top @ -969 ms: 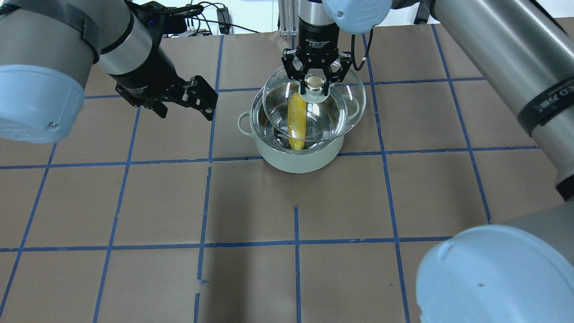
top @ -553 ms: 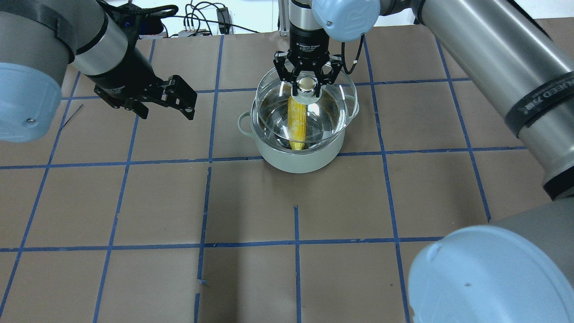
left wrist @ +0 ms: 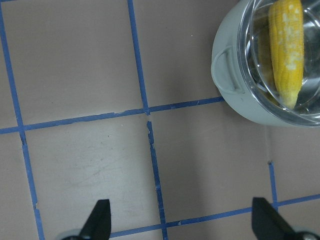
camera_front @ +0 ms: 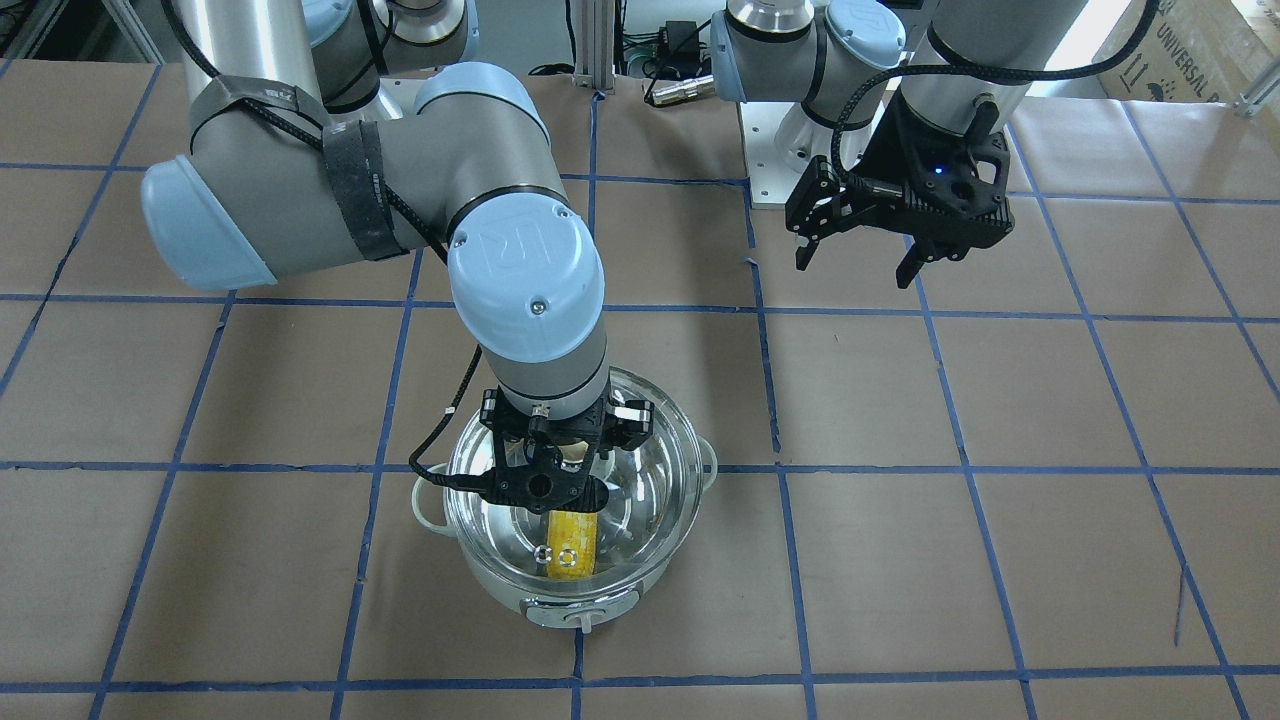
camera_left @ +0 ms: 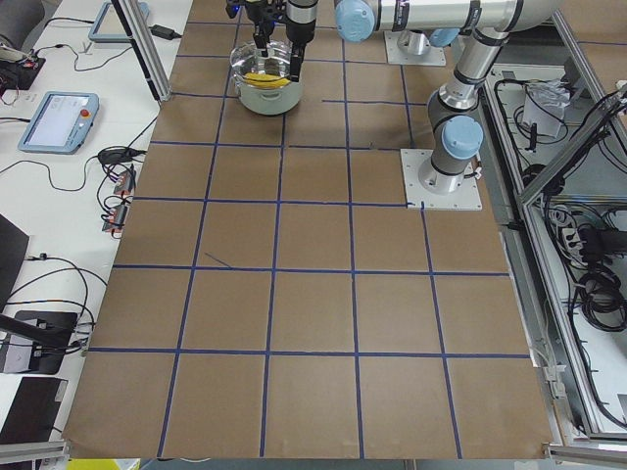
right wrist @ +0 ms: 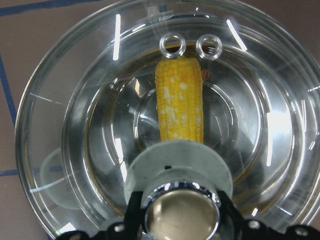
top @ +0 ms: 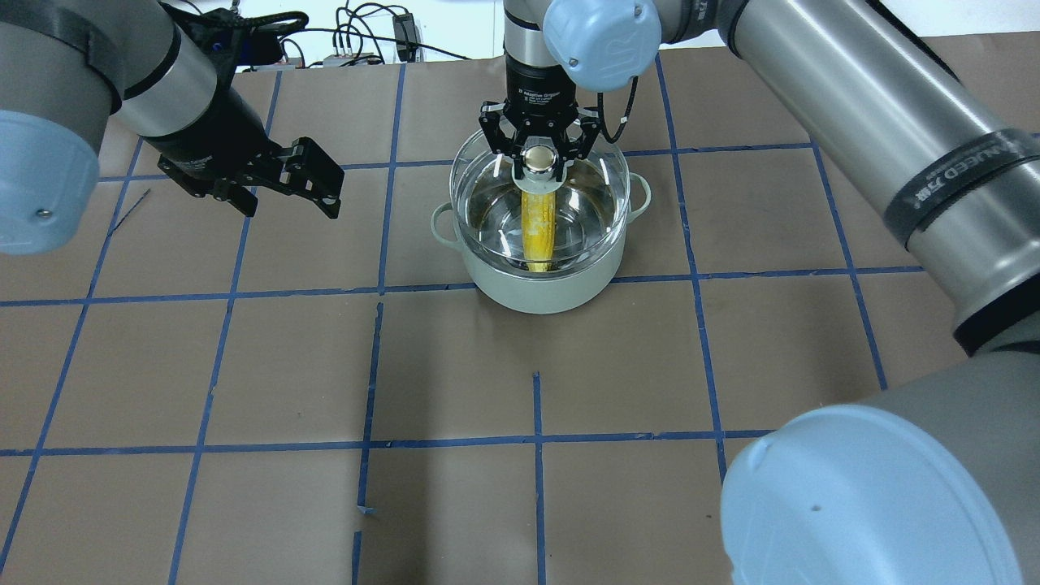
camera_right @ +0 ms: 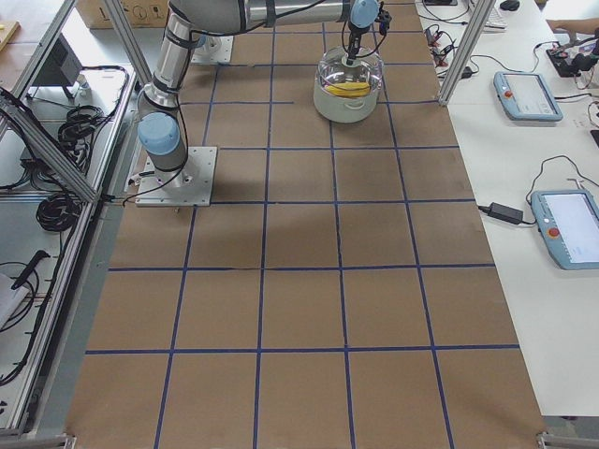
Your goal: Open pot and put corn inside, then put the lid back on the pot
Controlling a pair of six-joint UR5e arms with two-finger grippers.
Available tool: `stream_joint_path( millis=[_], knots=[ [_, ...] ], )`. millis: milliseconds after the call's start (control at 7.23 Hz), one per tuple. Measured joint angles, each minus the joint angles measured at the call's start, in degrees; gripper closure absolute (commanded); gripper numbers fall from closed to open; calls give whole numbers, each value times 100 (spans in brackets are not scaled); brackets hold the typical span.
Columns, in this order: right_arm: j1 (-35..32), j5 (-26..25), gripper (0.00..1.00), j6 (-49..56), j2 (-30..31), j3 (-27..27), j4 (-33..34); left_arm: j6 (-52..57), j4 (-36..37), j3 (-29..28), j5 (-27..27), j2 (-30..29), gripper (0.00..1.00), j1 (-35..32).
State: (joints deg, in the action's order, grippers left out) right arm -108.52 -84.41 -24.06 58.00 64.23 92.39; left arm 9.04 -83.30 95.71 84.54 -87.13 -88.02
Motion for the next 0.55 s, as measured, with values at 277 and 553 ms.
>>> stream_joint_path(
  millis=[277,553],
  knots=[
    [-4,46,84,34,-20,50,87,-1,4,0,228,-4,0,-1],
    [23,34,84,51,-28,88,53,-115,15,0,401,7,0,-11]
  ],
)
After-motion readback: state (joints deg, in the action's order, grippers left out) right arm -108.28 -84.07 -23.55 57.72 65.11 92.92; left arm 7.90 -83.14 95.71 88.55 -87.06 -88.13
